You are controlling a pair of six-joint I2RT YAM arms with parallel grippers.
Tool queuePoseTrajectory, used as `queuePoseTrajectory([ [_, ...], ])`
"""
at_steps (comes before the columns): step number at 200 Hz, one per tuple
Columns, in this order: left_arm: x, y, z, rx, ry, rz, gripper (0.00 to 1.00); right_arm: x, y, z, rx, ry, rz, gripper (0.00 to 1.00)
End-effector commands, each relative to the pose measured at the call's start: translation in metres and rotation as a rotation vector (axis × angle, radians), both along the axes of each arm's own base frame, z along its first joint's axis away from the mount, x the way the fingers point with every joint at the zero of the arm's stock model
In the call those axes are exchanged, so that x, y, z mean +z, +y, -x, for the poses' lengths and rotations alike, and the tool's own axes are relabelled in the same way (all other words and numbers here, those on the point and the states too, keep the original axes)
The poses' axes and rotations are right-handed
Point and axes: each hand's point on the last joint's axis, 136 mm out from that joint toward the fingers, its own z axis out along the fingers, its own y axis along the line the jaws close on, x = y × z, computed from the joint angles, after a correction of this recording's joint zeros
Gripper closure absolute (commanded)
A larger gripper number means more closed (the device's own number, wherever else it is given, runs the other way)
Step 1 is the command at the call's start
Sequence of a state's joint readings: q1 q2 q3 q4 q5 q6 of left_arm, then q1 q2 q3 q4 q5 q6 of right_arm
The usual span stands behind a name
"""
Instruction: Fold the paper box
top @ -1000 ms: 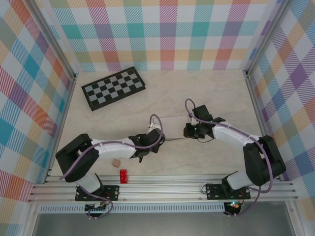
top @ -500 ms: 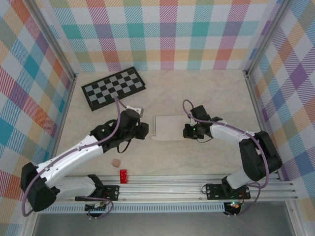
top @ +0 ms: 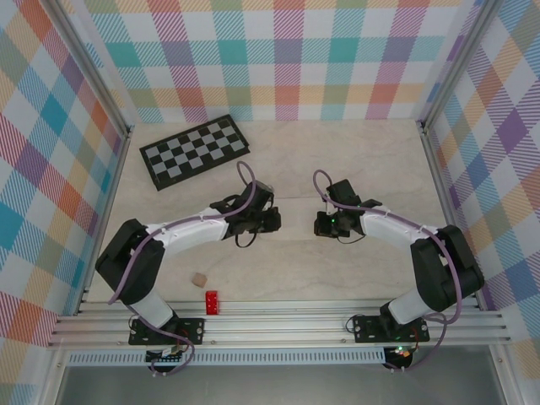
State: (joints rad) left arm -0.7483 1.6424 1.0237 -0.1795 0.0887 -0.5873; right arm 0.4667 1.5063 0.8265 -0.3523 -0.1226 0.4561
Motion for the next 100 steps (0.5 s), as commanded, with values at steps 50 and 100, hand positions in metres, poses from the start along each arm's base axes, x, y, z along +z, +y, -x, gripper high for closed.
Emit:
queuePoseTrajectory([
  [50,-0.056,0.005,0.007,-0.036,0.026,-0.076,0.90,0.003,0.008,0.002,0.116,-0.070,-0.016,0.87],
  [100,-0.075,0.019,0.013,-0.028,0.060,-0.152,0.91,0.090,0.052,0.018,0.790,-0.613,-0.009,0.69],
])
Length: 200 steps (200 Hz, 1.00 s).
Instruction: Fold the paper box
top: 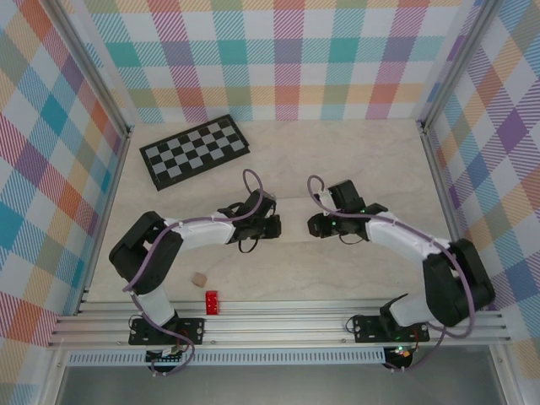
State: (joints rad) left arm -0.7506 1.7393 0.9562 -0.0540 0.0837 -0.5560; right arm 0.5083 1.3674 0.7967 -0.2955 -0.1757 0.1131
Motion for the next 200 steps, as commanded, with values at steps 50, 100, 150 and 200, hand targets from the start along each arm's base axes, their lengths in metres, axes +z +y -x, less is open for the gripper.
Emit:
queuePoseTrajectory([
  [50,-0.030,0.019,0.012,-0.005,0.061,-0.109,0.91,0.024,0.019,0.050,0.930,-0.641,0.190,0.63],
  [100,-0.034,0.015,0.012,-0.018,0.080,-0.086,0.92,-0.022,0.000,0.028,0.980,-0.756,0.575,0.64],
  [150,-0.032,0.016,0.011,-0.023,0.080,-0.084,0.92,-0.038,0.005,0.010,0.983,-0.821,0.741,0.63],
  [200,-0.032,0.017,0.011,-0.016,0.085,-0.082,0.92,-0.057,0.013,0.012,1.032,-0.834,0.804,0.65],
])
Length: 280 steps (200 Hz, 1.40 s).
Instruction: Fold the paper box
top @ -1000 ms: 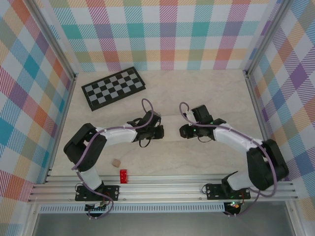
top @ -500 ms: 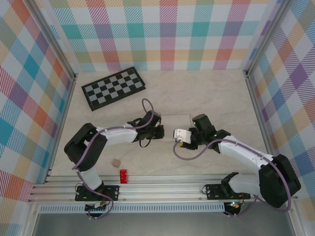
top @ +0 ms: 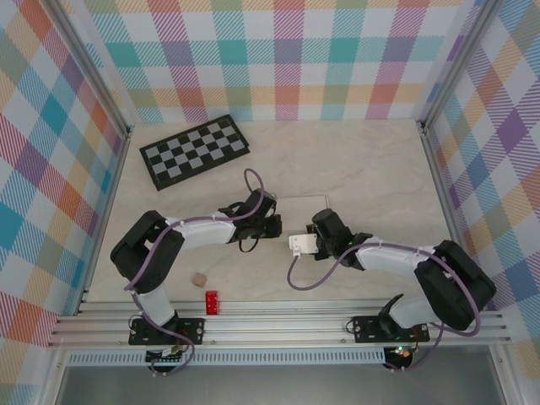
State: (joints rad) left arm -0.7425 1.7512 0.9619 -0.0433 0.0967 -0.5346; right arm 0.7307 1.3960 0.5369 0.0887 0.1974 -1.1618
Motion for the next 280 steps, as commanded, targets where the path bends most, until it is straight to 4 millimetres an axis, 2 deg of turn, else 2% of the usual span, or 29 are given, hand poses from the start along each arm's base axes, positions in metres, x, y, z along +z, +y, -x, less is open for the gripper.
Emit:
queuePoseTrajectory([
  [1,-0.030,0.018,0.013,0.001,0.091,-0.085,0.92,-0.005,0.007,-0.001,0.036,-0.066,0.036,0.65],
  [24,-0.028,0.017,0.013,0.000,0.091,-0.081,0.92,-0.016,0.012,0.005,0.062,-0.074,0.072,0.65],
  [37,-0.027,0.017,0.012,0.001,0.092,-0.079,0.92,-0.018,0.014,0.001,0.054,-0.094,0.082,0.66],
  [74,-0.016,0.016,0.011,0.012,0.099,-0.035,0.94,-0.021,0.014,-0.012,0.015,-0.142,0.105,0.83],
  [86,0.003,0.015,0.010,0.029,0.077,0.010,0.94,-0.024,0.015,-0.010,0.022,-0.135,0.110,0.88],
  [108,0.055,0.024,0.006,0.063,0.002,0.068,0.93,-0.027,0.016,-0.007,0.031,-0.130,0.115,0.96],
  [124,0.090,0.042,0.001,0.104,-0.053,0.093,0.91,-0.028,0.017,-0.007,0.037,-0.131,0.117,0.98],
  [139,0.110,0.064,-0.004,0.155,-0.093,0.113,0.88,-0.029,0.017,-0.006,0.043,-0.126,0.123,0.98],
  [153,0.105,0.092,0.000,0.202,-0.077,0.072,0.85,-0.031,0.017,-0.005,0.047,-0.120,0.128,0.98],
  [164,0.091,0.108,0.004,0.234,-0.039,0.057,0.85,-0.031,0.018,-0.004,0.046,-0.115,0.125,0.99],
  [180,0.063,0.118,0.015,0.268,0.044,0.098,0.87,-0.028,0.022,-0.002,0.050,-0.092,0.112,0.99],
  [201,0.050,0.129,0.024,0.298,0.044,0.100,0.87,-0.018,0.027,0.006,0.073,-0.032,0.090,0.99],
  [242,0.063,0.147,0.025,0.312,0.002,0.043,0.87,0.009,0.030,0.014,0.128,0.018,0.101,0.99],
  [280,0.077,0.155,0.026,0.301,-0.036,0.011,0.87,0.064,0.031,0.028,0.163,0.179,0.020,0.98],
])
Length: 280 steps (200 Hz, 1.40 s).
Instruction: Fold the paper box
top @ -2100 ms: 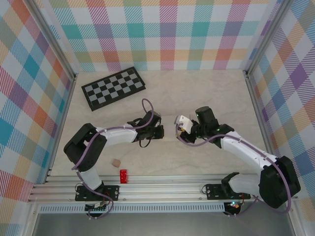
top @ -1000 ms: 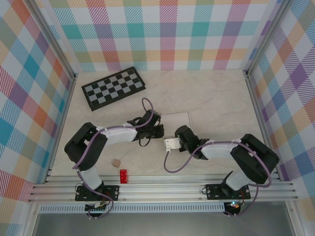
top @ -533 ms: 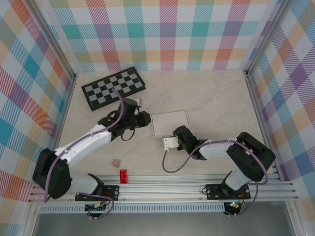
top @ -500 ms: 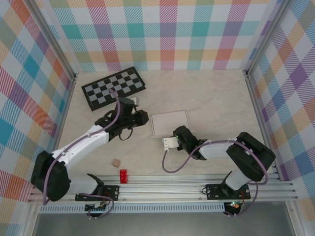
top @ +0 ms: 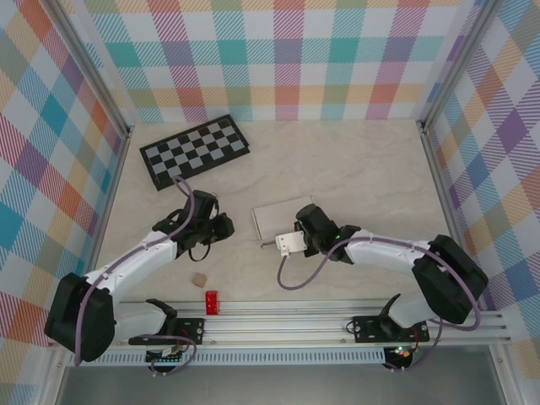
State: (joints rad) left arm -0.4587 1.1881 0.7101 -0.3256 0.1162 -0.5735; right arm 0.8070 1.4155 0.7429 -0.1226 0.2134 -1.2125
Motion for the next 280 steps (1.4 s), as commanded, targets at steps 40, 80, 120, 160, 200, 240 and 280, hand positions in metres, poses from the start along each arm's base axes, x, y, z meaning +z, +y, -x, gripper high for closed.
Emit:
queuePoseTrajectory([
  [40,0.016,0.015,0.005,0.009,-0.047,-0.034,0.87,0.045,-0.010,0.032,0.088,0.186,0.005,0.96],
  [80,0.032,0.002,-0.008,0.015,-0.080,0.041,0.87,-0.021,-0.020,0.051,0.072,0.256,0.124,1.00],
  [120,0.046,-0.027,-0.022,-0.015,-0.089,0.142,0.89,-0.058,-0.030,0.065,0.035,0.329,0.159,1.00],
  [160,0.035,-0.061,-0.020,-0.063,-0.057,0.158,0.89,-0.056,-0.024,0.068,0.041,0.359,0.133,0.89],
  [200,0.033,-0.110,-0.018,-0.148,-0.060,0.159,0.90,-0.037,-0.015,0.079,0.046,0.450,0.086,0.74],
  [240,0.018,-0.113,-0.018,-0.164,-0.046,0.069,0.92,0.028,-0.011,0.084,0.033,0.435,-0.092,0.65],
  [280,0.022,-0.086,-0.003,-0.178,-0.050,-0.041,0.92,0.083,-0.025,0.085,-0.076,0.429,-0.231,0.51],
])
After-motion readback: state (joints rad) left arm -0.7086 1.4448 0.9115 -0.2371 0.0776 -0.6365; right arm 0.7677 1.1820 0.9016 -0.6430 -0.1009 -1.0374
